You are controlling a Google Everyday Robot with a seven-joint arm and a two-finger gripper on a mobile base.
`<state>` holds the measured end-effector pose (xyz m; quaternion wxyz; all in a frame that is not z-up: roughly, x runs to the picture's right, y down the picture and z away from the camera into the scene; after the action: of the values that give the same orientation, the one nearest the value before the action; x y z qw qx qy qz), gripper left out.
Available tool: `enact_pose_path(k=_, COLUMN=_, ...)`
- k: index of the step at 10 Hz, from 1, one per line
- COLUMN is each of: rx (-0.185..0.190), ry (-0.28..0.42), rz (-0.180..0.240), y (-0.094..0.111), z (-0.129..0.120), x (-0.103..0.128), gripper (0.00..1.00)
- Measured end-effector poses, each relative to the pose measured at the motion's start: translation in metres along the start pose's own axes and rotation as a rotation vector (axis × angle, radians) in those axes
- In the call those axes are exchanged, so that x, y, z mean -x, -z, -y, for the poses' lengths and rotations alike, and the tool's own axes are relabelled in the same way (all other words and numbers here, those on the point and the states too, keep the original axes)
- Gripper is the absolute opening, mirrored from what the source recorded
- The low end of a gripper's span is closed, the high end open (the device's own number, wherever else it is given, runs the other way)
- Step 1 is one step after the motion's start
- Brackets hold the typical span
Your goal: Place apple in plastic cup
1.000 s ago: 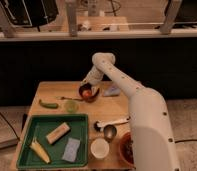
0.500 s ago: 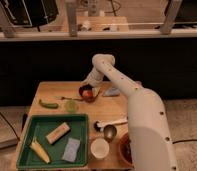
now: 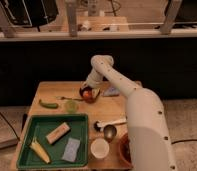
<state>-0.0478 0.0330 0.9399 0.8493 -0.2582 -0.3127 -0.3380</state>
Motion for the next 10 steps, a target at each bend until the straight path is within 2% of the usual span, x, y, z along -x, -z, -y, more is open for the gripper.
enact_pose_path(k=4, rx=-0.002, ry=0.005, rz=-0.025, y=0.007, z=0.007, x=-0.002, gripper=0.06)
enact_pose_path(k=6, rx=-0.011, ry=0.015, rz=-0.05, y=0.02, z=0.013, x=-0.003, gripper=0.0)
enact_pose_path(k=10, rx=-0.036, ry=0.022, rz=-0.132, y=0.063, z=0.018, x=-0.006, gripper=0.0)
